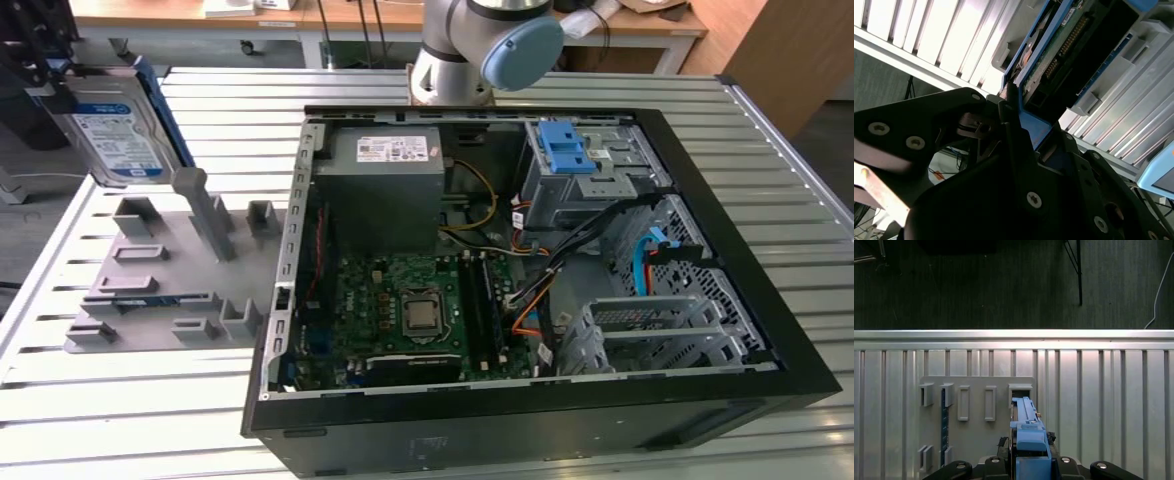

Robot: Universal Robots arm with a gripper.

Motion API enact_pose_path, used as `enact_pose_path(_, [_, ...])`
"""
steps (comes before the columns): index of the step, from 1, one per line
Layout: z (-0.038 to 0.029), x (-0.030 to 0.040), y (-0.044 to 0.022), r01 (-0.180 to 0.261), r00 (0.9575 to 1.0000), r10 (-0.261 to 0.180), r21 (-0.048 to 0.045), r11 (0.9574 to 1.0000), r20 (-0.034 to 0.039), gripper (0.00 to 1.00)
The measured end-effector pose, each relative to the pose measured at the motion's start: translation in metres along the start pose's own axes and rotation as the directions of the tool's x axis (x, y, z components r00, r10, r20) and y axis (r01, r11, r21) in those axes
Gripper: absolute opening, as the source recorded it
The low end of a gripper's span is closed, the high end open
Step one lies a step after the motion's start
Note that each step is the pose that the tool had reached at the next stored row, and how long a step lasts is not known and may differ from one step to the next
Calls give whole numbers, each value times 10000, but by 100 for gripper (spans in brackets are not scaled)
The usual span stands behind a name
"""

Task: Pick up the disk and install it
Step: 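Pick up the disk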

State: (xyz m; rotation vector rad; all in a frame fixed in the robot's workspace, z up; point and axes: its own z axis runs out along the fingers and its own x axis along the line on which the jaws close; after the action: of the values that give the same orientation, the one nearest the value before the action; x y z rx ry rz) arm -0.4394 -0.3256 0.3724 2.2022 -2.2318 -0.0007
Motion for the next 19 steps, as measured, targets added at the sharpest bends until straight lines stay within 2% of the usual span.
enact_pose_path(19, [-60,0,0,0,10000,0,0,10000,0,36])
